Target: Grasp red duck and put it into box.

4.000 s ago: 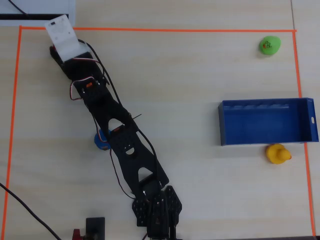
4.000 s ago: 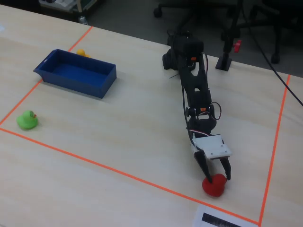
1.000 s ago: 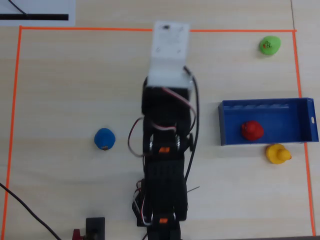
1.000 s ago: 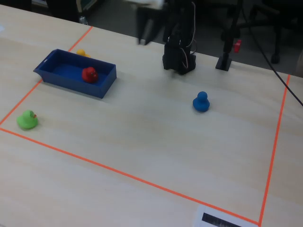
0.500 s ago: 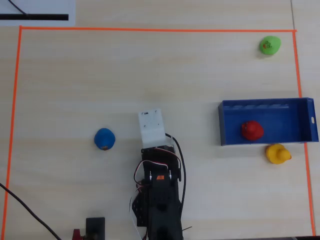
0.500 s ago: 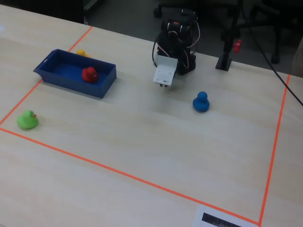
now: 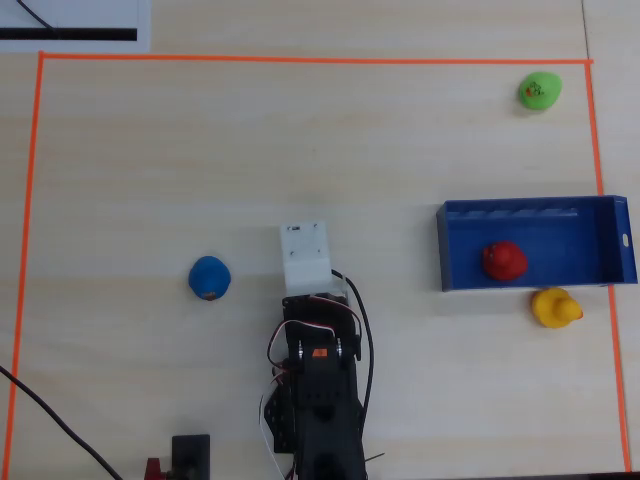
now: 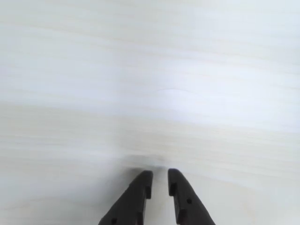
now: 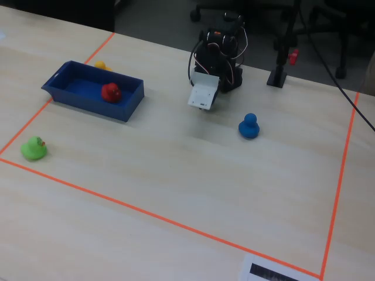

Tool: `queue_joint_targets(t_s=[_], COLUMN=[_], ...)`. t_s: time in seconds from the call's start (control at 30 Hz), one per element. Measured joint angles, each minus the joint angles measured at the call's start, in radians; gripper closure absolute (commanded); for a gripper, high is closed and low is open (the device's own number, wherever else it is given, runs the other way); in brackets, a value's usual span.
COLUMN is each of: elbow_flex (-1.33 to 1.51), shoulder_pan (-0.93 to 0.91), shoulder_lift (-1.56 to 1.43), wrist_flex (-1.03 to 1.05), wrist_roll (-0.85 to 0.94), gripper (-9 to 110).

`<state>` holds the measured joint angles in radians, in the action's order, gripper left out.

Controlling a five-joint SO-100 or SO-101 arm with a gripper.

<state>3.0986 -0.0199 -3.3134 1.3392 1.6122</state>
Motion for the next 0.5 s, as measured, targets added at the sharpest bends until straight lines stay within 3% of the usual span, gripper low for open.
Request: queue_joint_targets(t_s=[0.1, 0.5], elbow_flex=[0.000, 0.000], shoulder_pan=[0.008, 0.009], shoulder_lift=[0.000, 0.000], wrist_flex=[0.000, 0.000], wrist_roll=[0.000, 0.000], gripper=[94, 93])
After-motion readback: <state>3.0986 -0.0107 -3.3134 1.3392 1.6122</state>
